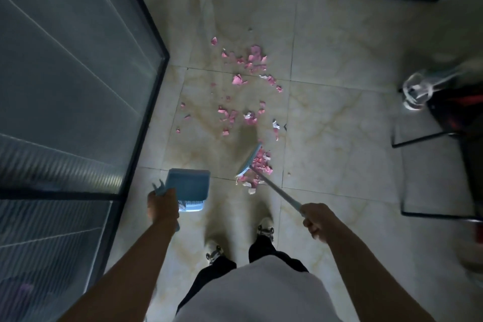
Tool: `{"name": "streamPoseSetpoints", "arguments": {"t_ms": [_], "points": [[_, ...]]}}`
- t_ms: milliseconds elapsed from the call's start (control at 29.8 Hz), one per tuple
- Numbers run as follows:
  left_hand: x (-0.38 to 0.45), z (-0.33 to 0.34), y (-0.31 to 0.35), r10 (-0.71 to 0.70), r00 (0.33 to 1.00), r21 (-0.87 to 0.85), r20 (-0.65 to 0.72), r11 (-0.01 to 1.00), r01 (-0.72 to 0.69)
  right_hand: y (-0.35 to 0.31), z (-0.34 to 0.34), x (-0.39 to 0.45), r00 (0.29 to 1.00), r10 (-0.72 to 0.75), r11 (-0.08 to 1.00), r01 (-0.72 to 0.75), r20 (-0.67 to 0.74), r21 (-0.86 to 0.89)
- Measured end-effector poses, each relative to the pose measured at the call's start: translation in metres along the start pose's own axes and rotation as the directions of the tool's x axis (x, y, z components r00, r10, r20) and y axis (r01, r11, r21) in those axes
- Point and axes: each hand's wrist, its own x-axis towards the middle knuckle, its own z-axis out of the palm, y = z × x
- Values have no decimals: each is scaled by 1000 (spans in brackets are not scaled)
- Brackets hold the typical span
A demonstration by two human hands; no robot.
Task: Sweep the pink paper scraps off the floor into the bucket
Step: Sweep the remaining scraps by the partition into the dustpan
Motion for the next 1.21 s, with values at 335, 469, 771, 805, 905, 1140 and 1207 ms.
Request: {"name": "streamPoseSetpoints", "arguments": {"t_ms": [335,469,771,805,905,1140,1207], "points": [[-10,34,21,37,998,12,42,999,-38,-44,-73,34,992,-114,978,123,-59,166],[-16,32,19,17,999,-7,39,1000,-16,-76,-80,77,973,-179,981,188,-145,53],[-9,3,-12,81,980,338,183,931,-140,-82,-92,146,939,-262,892,147,-224,-427],[-7,1,-16,101,973,407,209,895,-180,-77,-92,144,939,-266,869,136,-218,-475],[-8,-1,-20,151,944,569,293,766,-299,-56,-95,127,933,-293,756,94,-207,-648],[3,3,-29,152,894,564,422,728,-390,23,-104,97,947,-304,512,72,-103,-856],[6,2,-33,158,878,555,452,721,-416,45,-101,85,947,-305,486,69,-96,-871]]}}
